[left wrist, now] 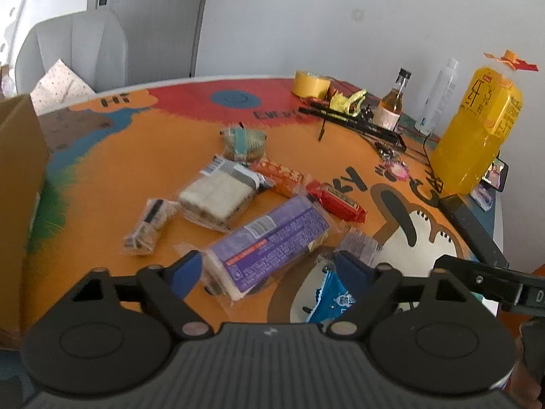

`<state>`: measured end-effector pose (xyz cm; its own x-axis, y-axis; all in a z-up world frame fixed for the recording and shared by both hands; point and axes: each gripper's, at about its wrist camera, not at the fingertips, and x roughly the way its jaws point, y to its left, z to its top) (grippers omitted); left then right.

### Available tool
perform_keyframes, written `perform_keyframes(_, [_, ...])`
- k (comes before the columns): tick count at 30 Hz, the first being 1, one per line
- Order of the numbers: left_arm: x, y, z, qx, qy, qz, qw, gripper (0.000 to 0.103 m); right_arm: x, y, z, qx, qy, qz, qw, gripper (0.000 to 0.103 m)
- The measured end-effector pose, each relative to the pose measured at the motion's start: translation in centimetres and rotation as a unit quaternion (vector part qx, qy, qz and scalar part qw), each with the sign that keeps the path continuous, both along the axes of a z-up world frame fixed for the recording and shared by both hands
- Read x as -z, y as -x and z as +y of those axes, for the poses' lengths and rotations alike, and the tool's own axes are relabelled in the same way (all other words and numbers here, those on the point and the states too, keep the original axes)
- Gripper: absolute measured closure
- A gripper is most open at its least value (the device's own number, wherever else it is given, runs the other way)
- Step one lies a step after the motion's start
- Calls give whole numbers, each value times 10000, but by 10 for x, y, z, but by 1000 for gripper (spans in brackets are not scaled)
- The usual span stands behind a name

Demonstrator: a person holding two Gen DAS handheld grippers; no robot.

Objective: Organize snacks
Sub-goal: 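Grasp the purple bar pack with left tool while right tool grasps pink packet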

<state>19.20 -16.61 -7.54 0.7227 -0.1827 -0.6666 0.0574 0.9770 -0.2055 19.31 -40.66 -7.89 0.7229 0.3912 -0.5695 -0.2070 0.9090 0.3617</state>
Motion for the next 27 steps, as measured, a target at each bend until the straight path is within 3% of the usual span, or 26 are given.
perform_keyframes(5, [4, -5, -1, -63, -65, -11, 10000, 28, 6, -6, 1, -73, -104, 84, 9999, 9])
perform_keyframes(12, [-1, -14, 3, -188, -265, -133, 9994, 27, 9, -19, 17, -302, -146, 130, 9994, 18])
perform_keyframes(20, [12, -27, 0, -185, -391, -44, 9991, 17, 13, -36, 37, -528, -116, 192, 9984, 20])
perform_keyframes(27, [17, -26, -3, -9, -560, -137, 9983, 17, 18, -40, 48, -631, 78, 162, 9978, 21])
